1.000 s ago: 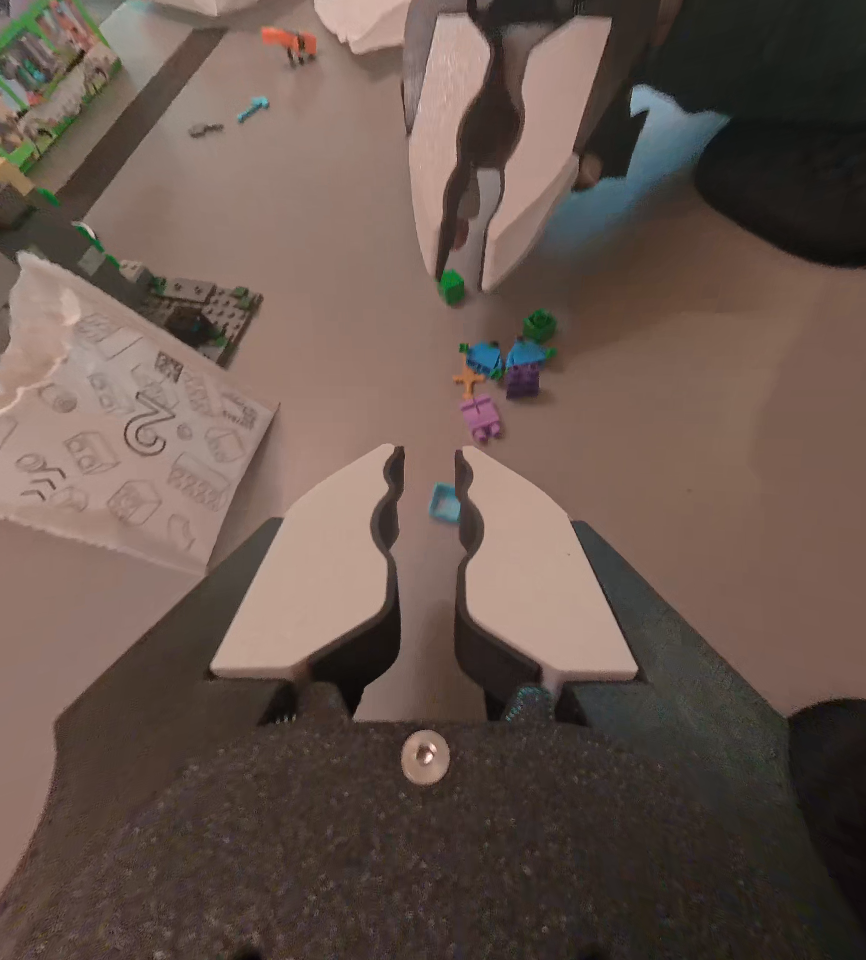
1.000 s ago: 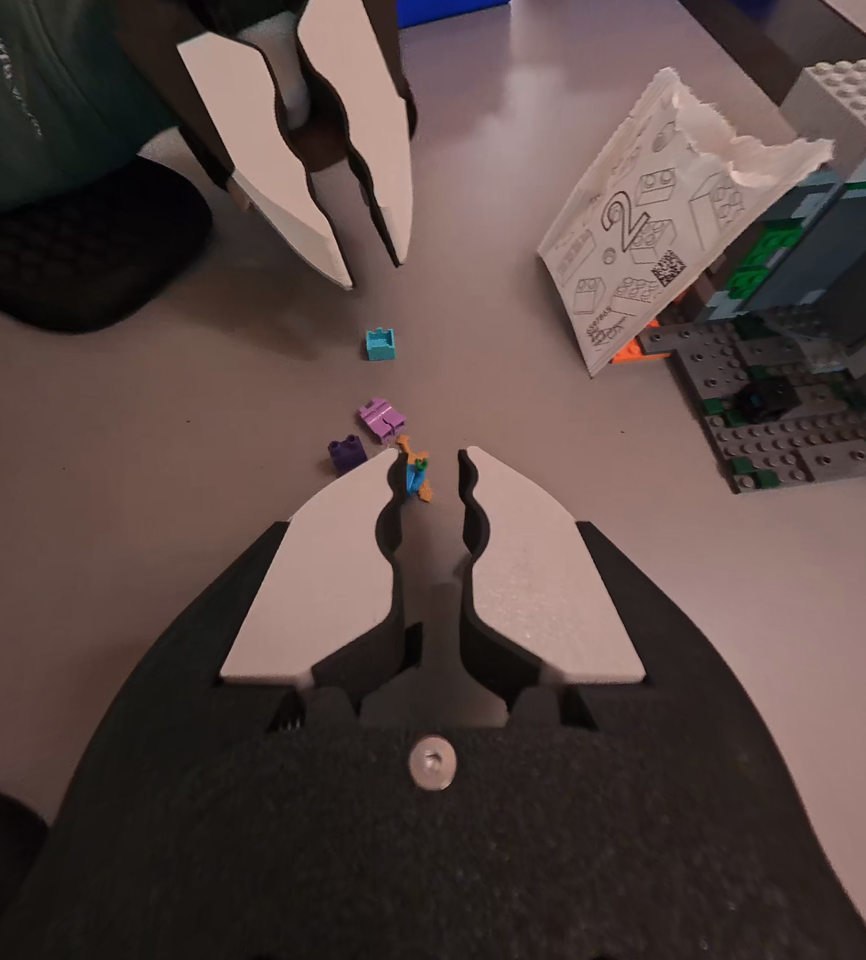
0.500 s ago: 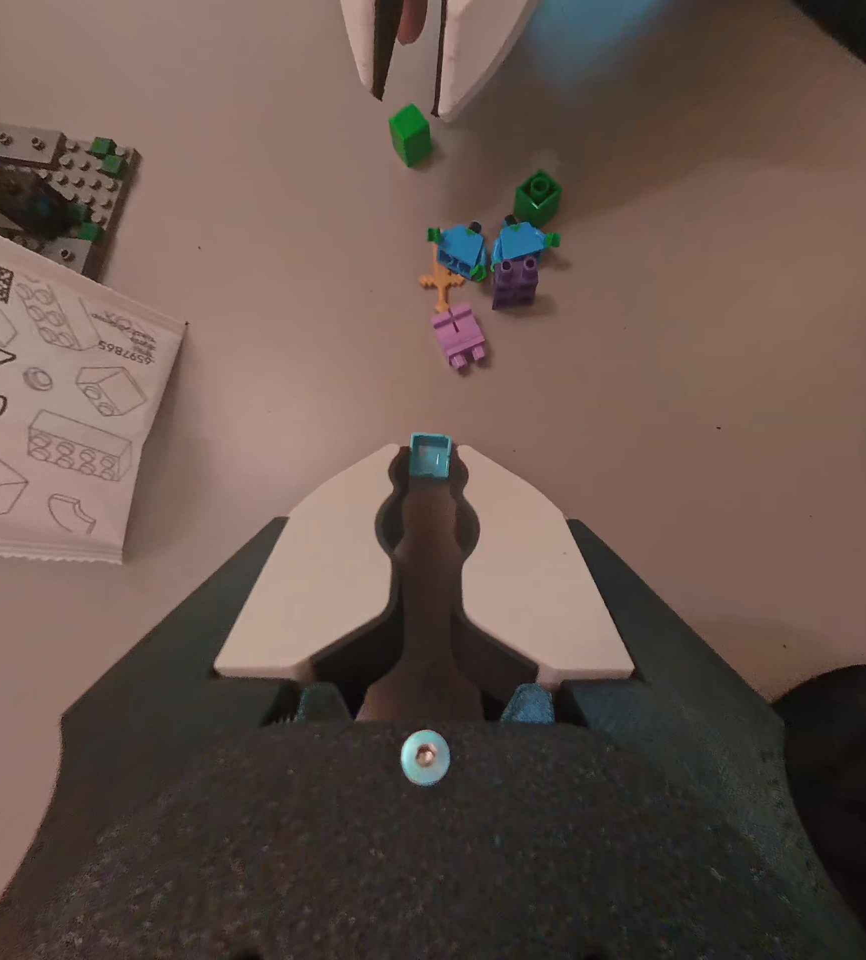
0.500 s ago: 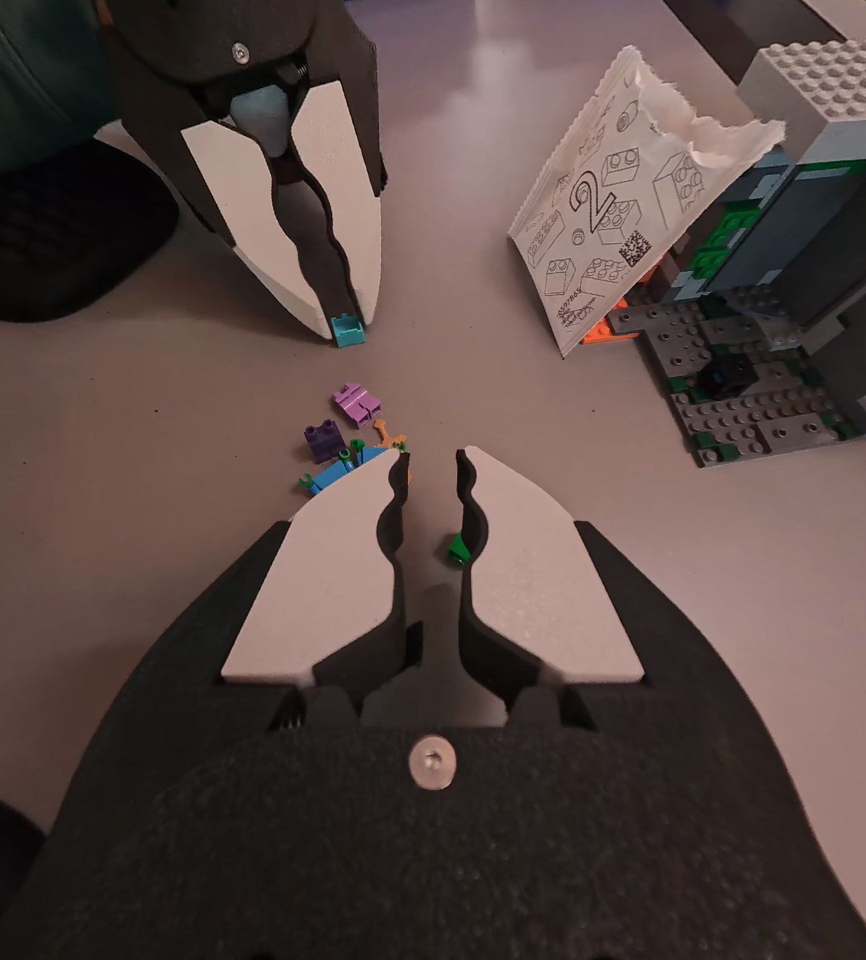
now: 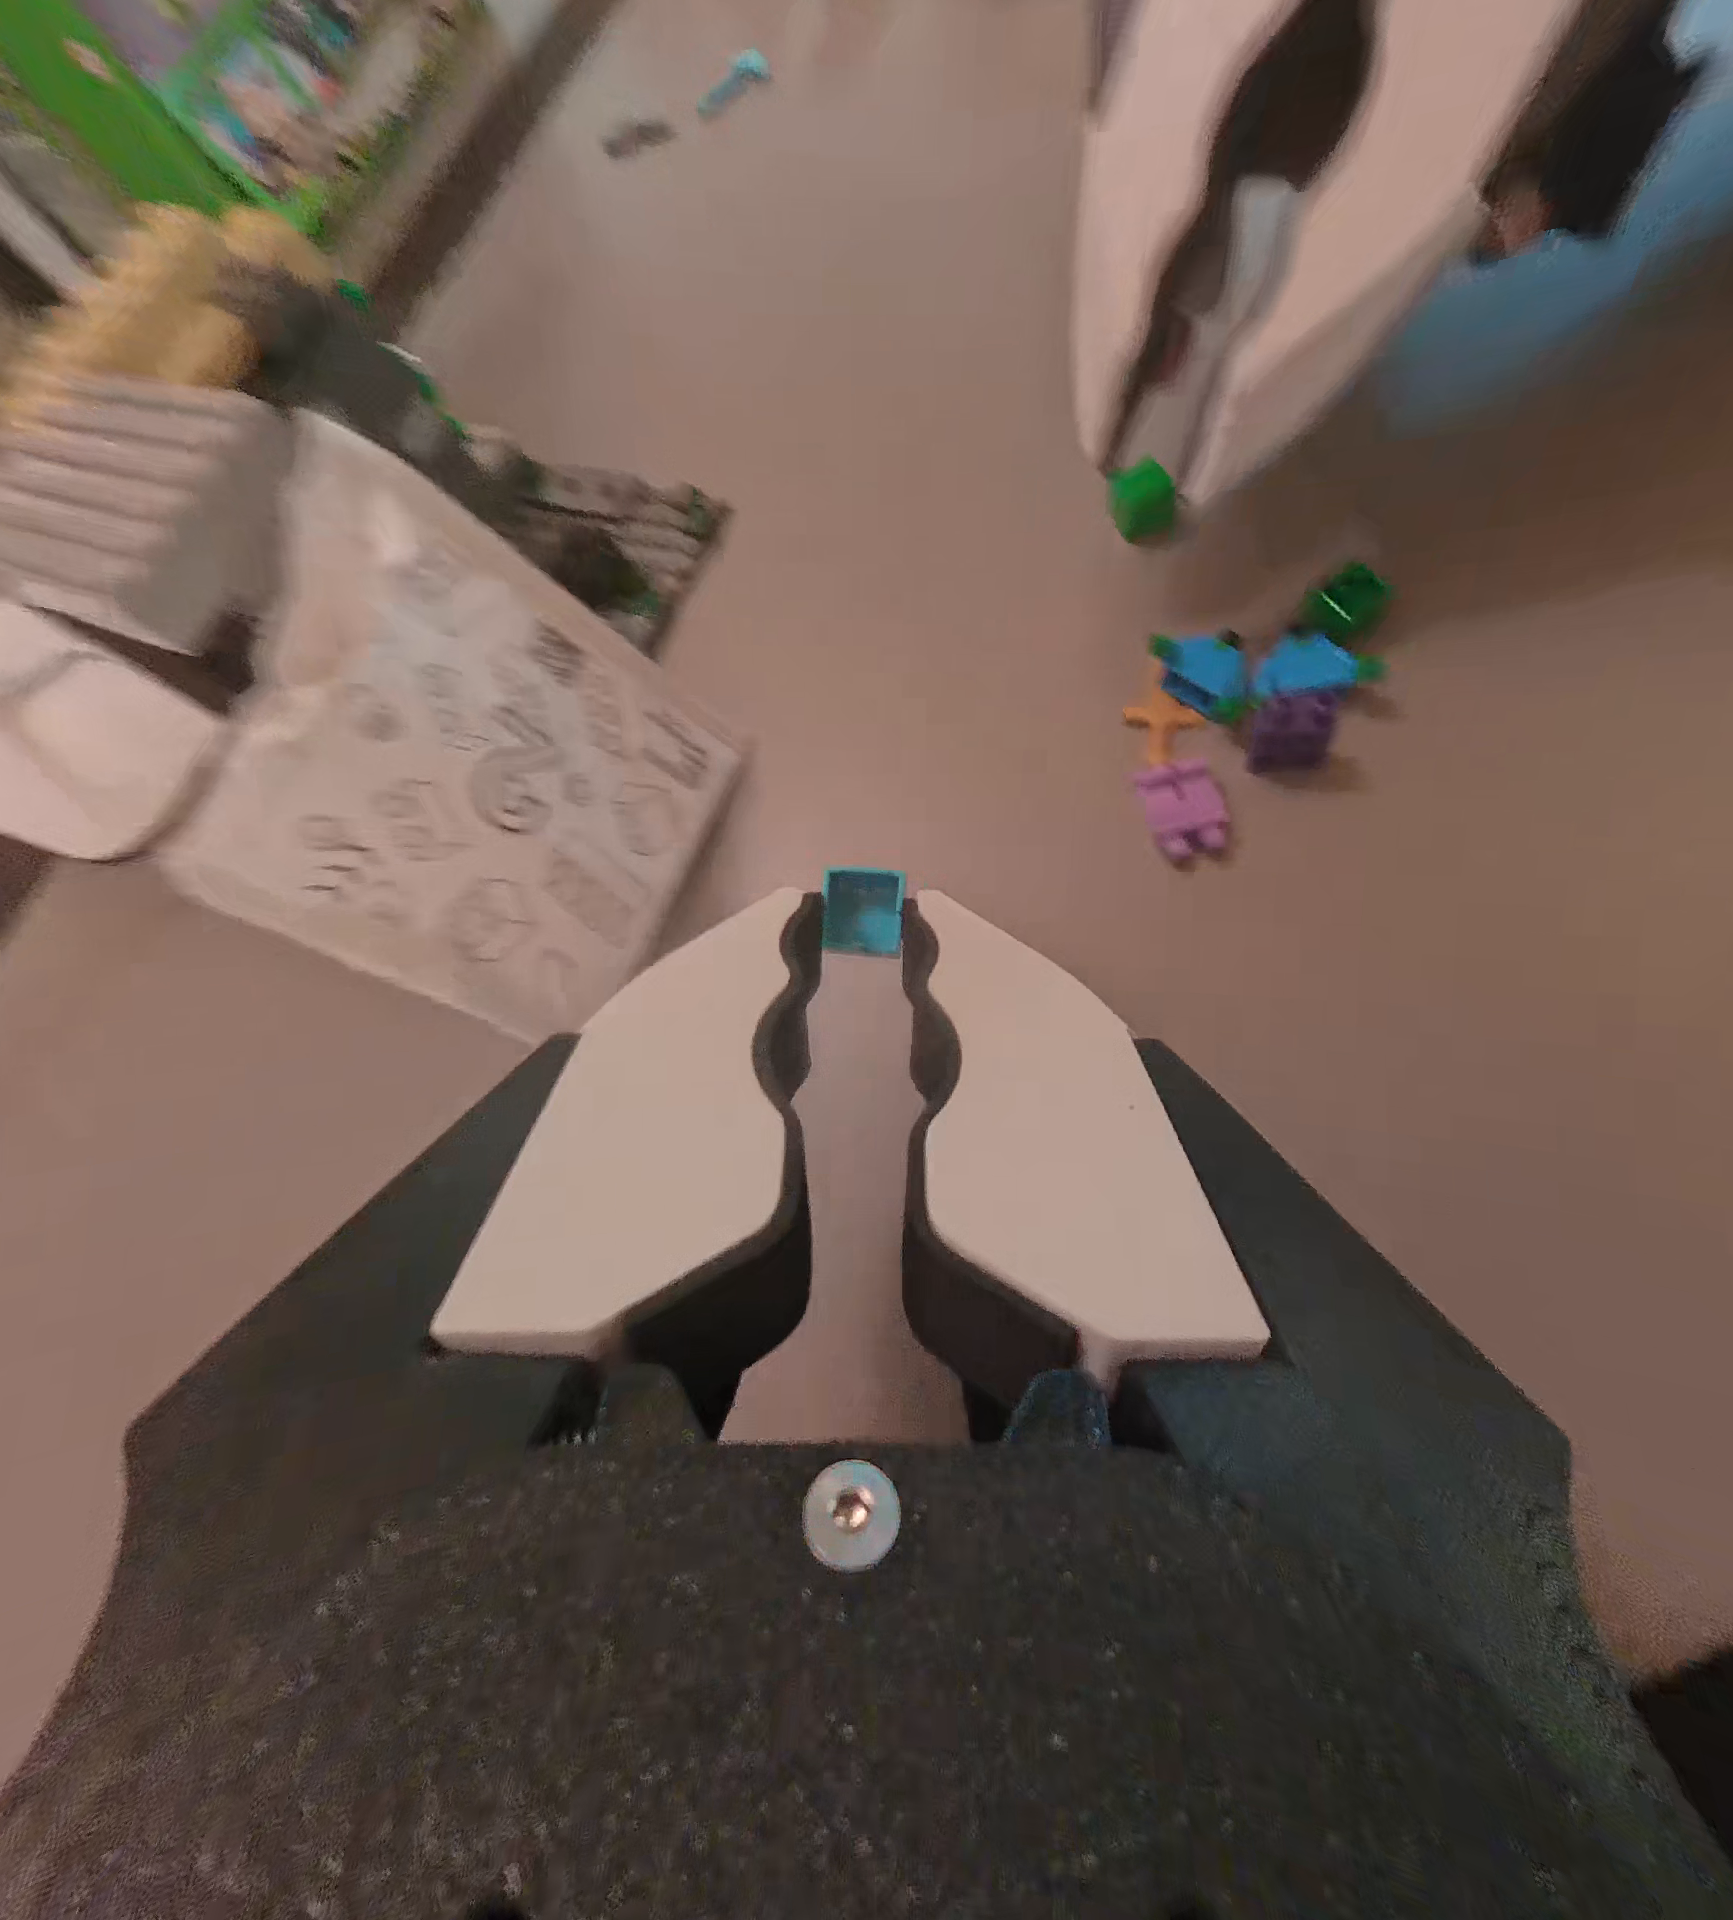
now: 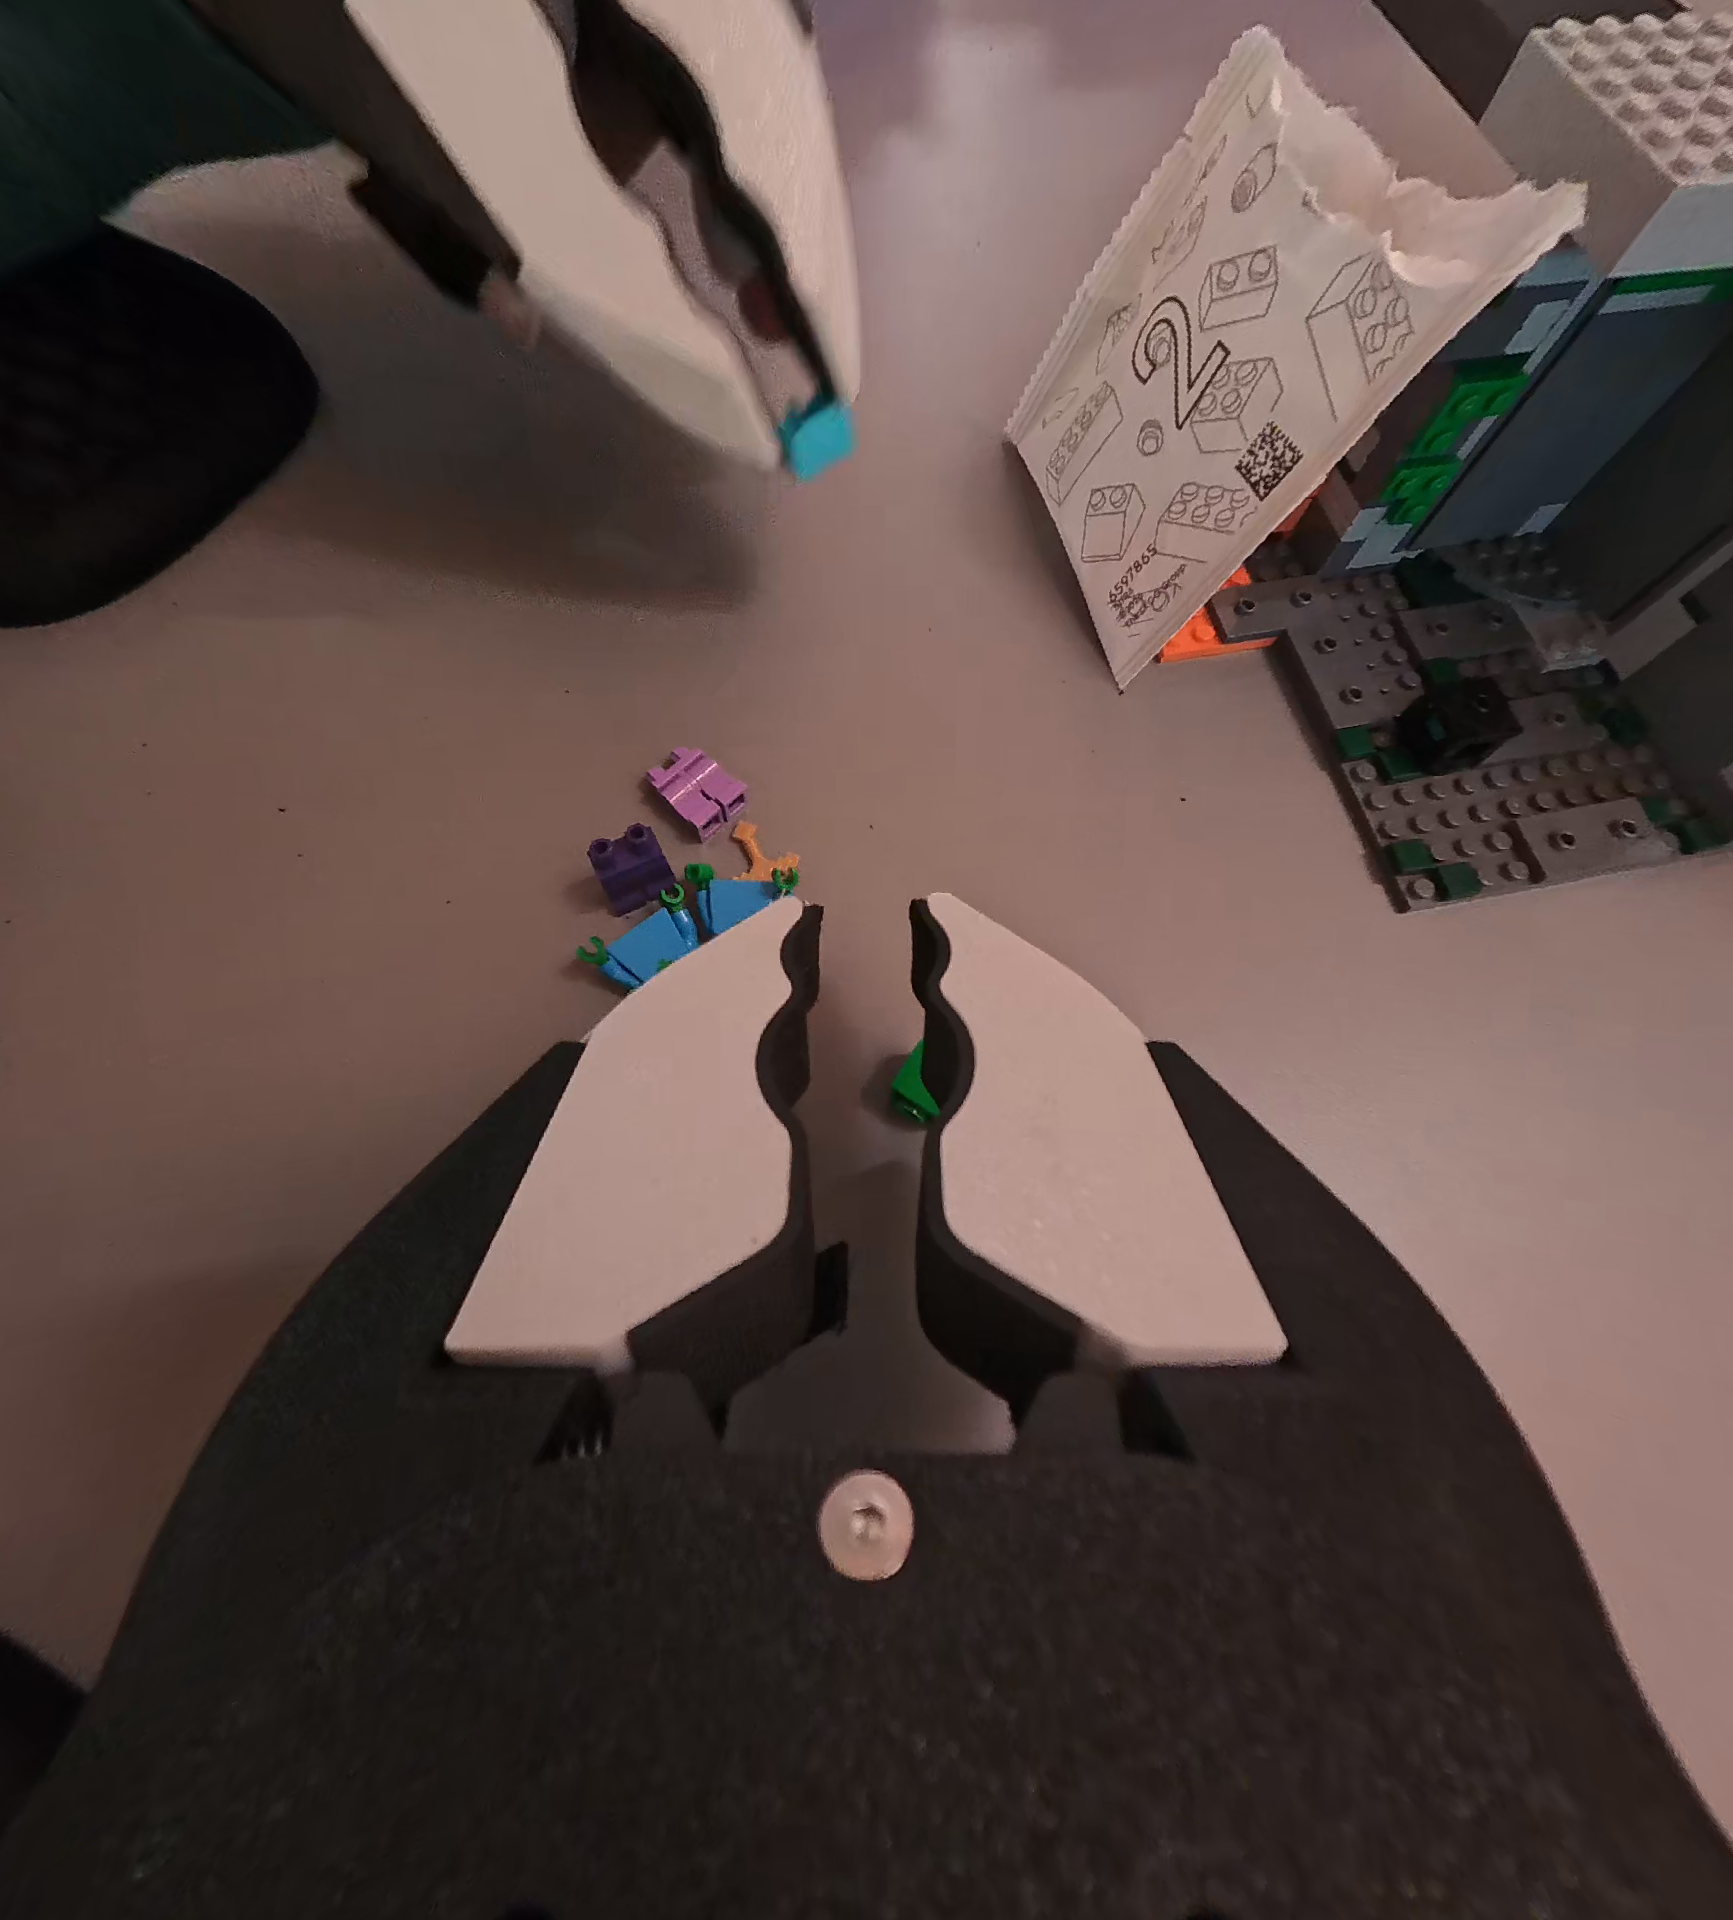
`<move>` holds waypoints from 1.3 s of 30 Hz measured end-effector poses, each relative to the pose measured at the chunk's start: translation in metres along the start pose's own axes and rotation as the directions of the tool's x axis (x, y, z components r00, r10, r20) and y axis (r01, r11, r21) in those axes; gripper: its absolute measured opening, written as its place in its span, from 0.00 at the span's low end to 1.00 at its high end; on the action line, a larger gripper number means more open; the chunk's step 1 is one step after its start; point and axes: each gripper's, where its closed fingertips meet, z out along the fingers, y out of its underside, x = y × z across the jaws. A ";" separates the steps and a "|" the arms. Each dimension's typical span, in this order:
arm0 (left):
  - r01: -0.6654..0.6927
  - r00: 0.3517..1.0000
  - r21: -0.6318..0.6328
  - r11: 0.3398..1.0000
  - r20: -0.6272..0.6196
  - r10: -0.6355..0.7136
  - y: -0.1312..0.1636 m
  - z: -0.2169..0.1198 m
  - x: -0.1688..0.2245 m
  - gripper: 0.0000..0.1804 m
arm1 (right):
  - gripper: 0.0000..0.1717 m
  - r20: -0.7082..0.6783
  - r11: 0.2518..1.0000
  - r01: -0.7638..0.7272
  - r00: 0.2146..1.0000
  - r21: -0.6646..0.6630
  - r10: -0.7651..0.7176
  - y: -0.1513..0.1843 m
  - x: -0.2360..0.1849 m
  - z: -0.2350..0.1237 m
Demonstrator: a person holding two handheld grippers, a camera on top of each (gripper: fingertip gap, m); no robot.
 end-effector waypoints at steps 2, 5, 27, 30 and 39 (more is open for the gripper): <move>0.004 0.997 0.054 0.999 0.077 -0.008 -0.018 -0.008 -0.023 0.08 | 0.10 -0.004 1.000 -0.001 1.000 -0.007 0.001 0.001 0.001 0.001; -0.009 0.993 0.067 0.998 0.121 0.001 -0.039 -0.015 -0.054 0.08 | 0.10 -0.002 1.000 -0.005 1.000 -0.010 0.005 0.002 0.001 0.002; -0.007 0.997 -0.058 0.998 0.082 0.012 -0.044 0.011 -0.099 0.12 | 0.10 0.008 1.000 -0.011 1.000 -0.024 0.012 0.005 0.000 0.004; -0.024 0.999 -0.028 0.999 0.022 0.025 -0.051 0.004 -0.076 0.11 | 0.09 0.005 1.000 -0.015 1.000 -0.019 0.015 0.005 0.000 0.003; -0.070 0.939 -0.102 0.992 -0.342 0.031 -0.026 0.019 0.056 0.13 | 0.10 0.010 1.000 -0.020 1.000 -0.016 0.020 0.005 0.001 0.003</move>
